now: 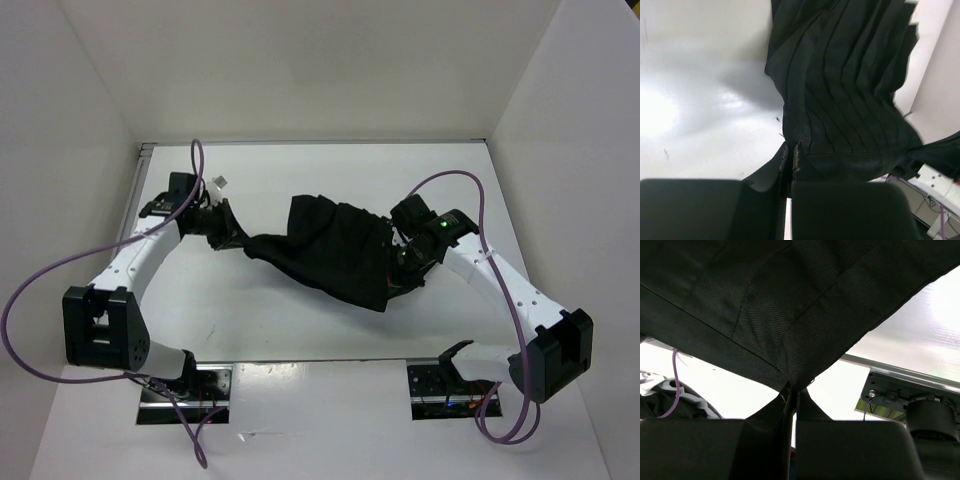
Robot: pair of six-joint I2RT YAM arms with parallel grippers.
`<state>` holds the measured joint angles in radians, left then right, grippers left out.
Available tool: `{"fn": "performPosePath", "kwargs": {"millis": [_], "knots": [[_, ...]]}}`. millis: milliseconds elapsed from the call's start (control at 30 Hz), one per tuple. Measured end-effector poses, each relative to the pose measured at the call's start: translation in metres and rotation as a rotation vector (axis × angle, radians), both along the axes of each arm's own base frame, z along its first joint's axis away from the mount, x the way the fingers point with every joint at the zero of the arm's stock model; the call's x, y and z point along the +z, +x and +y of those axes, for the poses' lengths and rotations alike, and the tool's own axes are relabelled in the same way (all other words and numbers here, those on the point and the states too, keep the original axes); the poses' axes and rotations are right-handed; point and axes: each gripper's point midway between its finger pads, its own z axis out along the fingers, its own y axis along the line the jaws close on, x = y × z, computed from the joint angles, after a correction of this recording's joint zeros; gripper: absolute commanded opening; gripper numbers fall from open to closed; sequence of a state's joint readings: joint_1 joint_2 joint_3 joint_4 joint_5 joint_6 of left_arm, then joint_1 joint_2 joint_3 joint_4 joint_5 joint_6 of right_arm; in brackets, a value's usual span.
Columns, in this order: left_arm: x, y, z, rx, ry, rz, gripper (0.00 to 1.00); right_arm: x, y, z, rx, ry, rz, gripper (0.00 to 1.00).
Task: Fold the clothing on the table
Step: Flatten the skirt out
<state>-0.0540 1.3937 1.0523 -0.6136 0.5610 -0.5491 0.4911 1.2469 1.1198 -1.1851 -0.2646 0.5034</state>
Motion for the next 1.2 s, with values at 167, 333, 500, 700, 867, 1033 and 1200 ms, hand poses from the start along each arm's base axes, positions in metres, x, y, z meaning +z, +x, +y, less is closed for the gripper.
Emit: {"fn": "performPosePath", "kwargs": {"millis": [167,333,500,700,867,1033,1200], "knots": [[0.035,0.027,0.006,0.078,0.011,-0.099,0.0,0.002,0.005,0.005,0.0,0.026,-0.017,0.0],[0.032,-0.022,0.028,0.227,0.06,-0.116,0.0,0.004,0.003,0.011,0.009,0.059,-0.029,0.0],[-0.022,-0.074,0.032,0.272,0.074,0.094,0.0,0.003,-0.009,0.007,0.013,0.061,-0.004,0.0],[-0.009,-0.063,0.029,0.264,0.059,0.088,0.0,0.004,-0.011,0.006,0.02,0.058,0.002,0.0],[0.007,-0.055,0.028,0.259,0.045,0.042,0.0,0.004,-0.011,0.006,0.02,0.057,0.0,0.0],[0.003,-0.054,0.026,0.251,0.039,0.061,0.0,0.003,-0.011,0.005,0.017,0.049,0.0,0.0],[-0.004,-0.03,0.02,0.231,0.037,0.101,0.0,0.005,-0.005,0.003,-0.007,0.029,-0.018,0.0]]}}
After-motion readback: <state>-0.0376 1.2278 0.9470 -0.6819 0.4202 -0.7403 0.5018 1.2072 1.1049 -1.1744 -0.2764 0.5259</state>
